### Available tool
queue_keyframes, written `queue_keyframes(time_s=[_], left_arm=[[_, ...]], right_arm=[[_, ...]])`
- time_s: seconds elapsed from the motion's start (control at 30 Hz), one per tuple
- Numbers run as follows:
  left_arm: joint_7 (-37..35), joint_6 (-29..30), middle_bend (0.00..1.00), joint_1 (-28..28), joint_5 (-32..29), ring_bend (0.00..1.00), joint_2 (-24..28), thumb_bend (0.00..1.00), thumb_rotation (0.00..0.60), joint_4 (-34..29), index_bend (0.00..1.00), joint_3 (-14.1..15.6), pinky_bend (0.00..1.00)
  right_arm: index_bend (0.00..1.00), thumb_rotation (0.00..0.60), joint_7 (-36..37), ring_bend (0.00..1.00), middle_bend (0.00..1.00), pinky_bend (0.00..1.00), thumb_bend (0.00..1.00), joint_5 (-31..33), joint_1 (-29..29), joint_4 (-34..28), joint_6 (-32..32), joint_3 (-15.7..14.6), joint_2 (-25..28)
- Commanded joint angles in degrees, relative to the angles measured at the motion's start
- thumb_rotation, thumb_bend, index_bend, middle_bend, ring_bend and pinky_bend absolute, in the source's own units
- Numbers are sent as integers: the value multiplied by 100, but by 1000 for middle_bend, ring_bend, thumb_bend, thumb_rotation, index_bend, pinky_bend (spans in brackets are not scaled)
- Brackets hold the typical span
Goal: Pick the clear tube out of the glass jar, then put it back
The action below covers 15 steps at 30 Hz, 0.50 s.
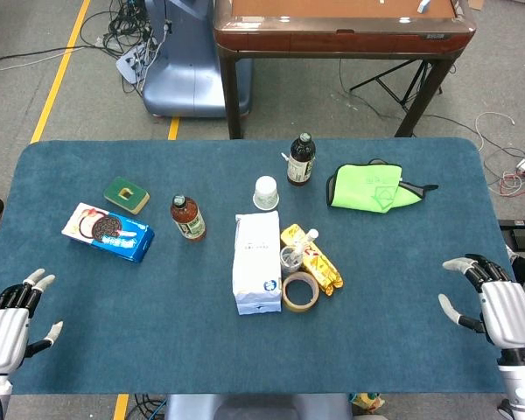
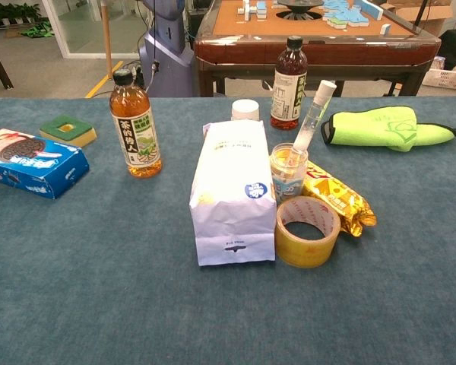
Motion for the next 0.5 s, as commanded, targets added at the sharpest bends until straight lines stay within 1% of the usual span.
queue_keyframes(time_s=[0.03,0.23,0.5], left_arm=[[-13,-23,86,-5,-21,166,-13,296,600,23,147,0,129],[-29,-49,86,-27,-27,166,-26,297,600,30,147,-8,129],[-63,1,86,10,-1,166,-22,297,600,38,147,20,129]], right_arm=[[339,600,-58,201,340,224,386,-15,47,-43,-48,9,-22],[340,600,-350,201,340,224,385,50,326,-290,-416,97,-85],[356,600,-713,202,327,224,385,606,1045,-701,-1340,466,-321]])
